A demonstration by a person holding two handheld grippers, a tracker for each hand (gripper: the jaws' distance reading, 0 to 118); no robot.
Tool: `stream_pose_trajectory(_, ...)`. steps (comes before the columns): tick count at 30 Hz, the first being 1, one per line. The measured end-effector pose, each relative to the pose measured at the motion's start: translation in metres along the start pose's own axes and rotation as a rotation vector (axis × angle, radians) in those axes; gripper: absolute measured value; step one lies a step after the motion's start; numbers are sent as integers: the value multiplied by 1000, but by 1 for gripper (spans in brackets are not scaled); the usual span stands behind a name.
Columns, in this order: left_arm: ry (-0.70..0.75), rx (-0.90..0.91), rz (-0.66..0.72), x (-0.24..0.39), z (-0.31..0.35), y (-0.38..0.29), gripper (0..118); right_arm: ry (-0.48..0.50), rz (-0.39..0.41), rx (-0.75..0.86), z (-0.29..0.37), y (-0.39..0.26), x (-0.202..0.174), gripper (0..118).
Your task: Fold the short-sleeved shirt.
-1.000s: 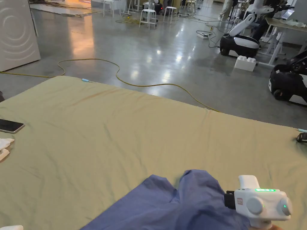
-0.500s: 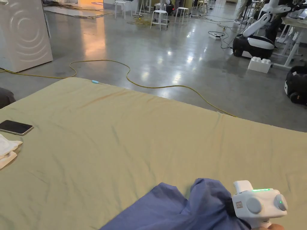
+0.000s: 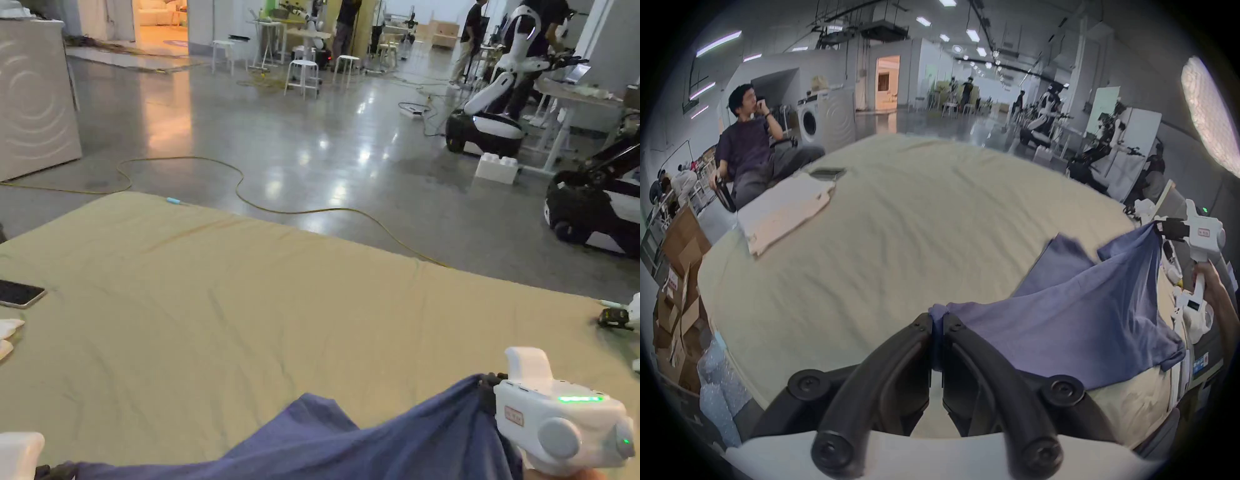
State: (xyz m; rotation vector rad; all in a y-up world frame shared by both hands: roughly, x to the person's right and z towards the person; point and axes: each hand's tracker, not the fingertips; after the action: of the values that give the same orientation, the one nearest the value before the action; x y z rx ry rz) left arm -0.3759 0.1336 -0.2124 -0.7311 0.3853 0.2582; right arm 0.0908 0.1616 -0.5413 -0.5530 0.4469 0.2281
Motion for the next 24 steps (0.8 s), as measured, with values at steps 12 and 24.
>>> stream_pose_trajectory(12, -121, 312, -96, 51, 76, 183, 6, -171, -72, 356, 204, 110, 70, 2)
stream_pose_trajectory(24, -128, 465, -169, 107, 116, 353, 6, -304, -82, 482, 257, 219, 108, 2)
